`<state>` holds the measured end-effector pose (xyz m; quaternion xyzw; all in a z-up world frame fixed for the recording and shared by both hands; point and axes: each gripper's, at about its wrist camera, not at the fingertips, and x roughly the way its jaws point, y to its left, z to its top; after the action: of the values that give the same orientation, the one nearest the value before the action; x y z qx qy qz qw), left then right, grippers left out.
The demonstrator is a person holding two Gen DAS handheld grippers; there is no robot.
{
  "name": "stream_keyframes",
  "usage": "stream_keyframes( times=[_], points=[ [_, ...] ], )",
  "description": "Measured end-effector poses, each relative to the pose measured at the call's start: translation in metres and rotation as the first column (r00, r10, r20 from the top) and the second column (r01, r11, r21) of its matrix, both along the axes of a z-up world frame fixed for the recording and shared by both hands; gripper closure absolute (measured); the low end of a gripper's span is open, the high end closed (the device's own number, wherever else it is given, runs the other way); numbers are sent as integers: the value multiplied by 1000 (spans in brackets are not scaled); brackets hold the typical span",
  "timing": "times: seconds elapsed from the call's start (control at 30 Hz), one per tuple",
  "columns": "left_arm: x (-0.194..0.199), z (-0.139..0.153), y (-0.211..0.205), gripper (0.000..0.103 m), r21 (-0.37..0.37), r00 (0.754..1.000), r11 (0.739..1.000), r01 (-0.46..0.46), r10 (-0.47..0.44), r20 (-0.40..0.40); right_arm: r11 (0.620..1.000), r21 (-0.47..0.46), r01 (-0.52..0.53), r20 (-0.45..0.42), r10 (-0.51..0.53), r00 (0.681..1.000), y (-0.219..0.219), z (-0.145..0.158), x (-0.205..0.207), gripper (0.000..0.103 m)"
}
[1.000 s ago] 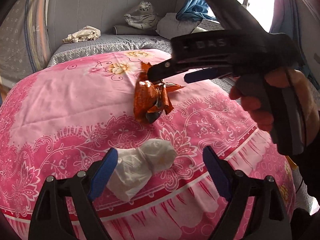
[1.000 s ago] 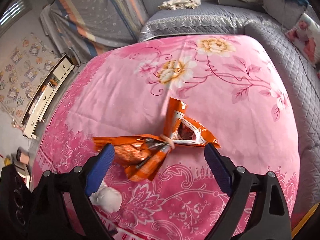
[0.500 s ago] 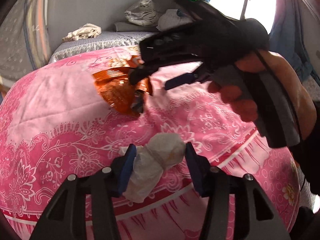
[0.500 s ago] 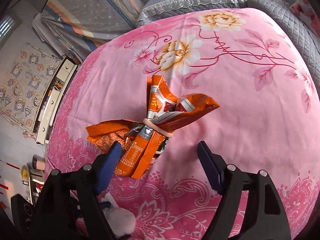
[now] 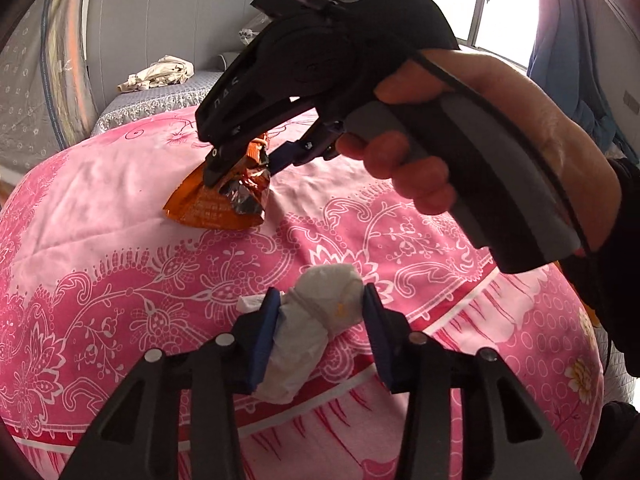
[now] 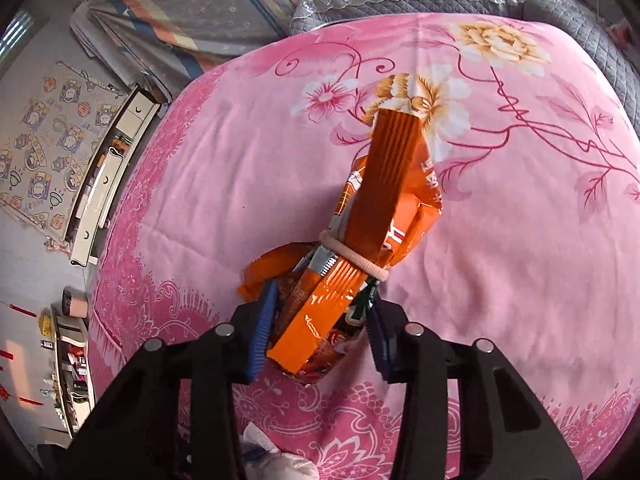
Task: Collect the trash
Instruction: 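Carry the white tissue in left tool while right tool carries the orange wrapper to the bin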
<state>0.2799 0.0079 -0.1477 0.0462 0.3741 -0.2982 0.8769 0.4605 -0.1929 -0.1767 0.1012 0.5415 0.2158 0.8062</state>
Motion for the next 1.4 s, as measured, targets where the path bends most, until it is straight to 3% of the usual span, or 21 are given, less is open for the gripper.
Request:
stream_keyframes(
  times=[0.43,0.73,1.07,1.4],
  points=[
    [-17,19,-4,72,27,997,1000,-1,-1,78,989,103,105,127,-117,985,-76,62,-37,65],
    [-41,73,-2,72,-44,984,999,-17,25,176,966,198,164,259,-213,942,-149,118,-98,65],
    [-103,150,-38,72,-142,944,989,-45,89,319,945,248,213,466,-309,829,-224,181,-206,65],
    [-160,194,-89,72,-211,920,976,55,32,392,920,244,307,579,-392,715,-279,198,-301,65]
  ],
)
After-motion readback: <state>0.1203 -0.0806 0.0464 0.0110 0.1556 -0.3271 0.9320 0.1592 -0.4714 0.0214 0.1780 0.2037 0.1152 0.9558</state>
